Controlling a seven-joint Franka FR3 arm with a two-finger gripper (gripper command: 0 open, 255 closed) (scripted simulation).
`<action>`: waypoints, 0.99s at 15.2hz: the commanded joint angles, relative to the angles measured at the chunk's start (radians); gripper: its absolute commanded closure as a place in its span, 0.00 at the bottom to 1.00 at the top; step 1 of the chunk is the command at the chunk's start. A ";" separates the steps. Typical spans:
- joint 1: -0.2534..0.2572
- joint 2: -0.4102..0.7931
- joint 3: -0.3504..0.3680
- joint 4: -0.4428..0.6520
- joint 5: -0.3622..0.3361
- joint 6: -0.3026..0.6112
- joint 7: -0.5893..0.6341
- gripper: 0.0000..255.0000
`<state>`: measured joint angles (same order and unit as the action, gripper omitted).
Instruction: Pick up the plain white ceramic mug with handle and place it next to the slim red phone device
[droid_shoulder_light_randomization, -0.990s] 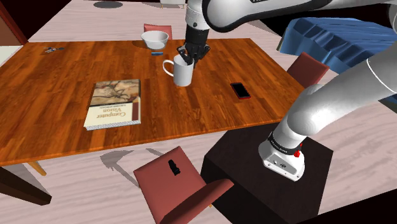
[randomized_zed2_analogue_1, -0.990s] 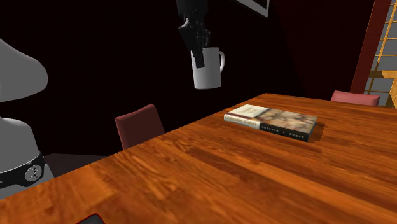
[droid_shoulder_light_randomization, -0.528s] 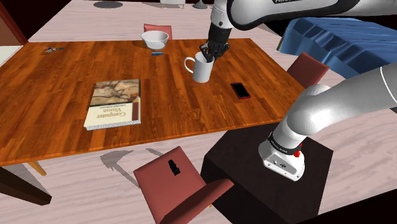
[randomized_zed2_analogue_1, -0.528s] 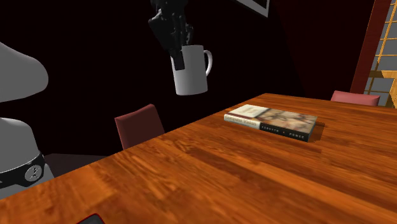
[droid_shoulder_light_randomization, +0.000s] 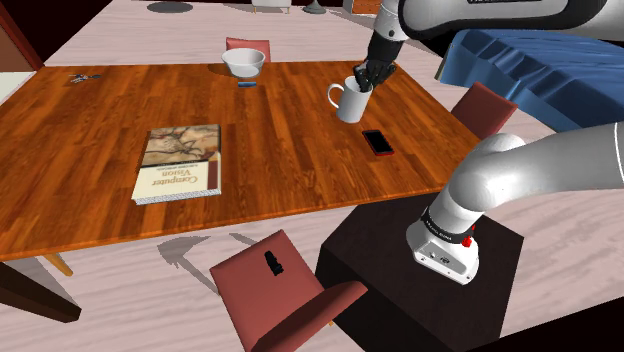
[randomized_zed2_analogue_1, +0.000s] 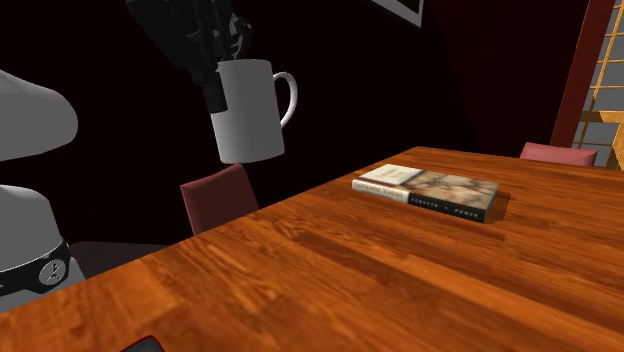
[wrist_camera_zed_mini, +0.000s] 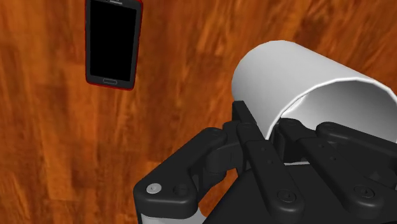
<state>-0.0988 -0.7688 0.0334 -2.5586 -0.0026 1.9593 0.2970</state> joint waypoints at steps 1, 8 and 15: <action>-0.020 -0.030 -0.043 -0.019 -0.023 -0.010 -0.048 1.00; -0.101 -0.102 -0.205 -0.048 -0.118 -0.047 -0.221 1.00; -0.178 -0.102 -0.373 -0.016 -0.216 -0.066 -0.399 1.00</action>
<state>-0.2697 -0.8809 -0.3173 -2.5901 -0.2070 1.8966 -0.0768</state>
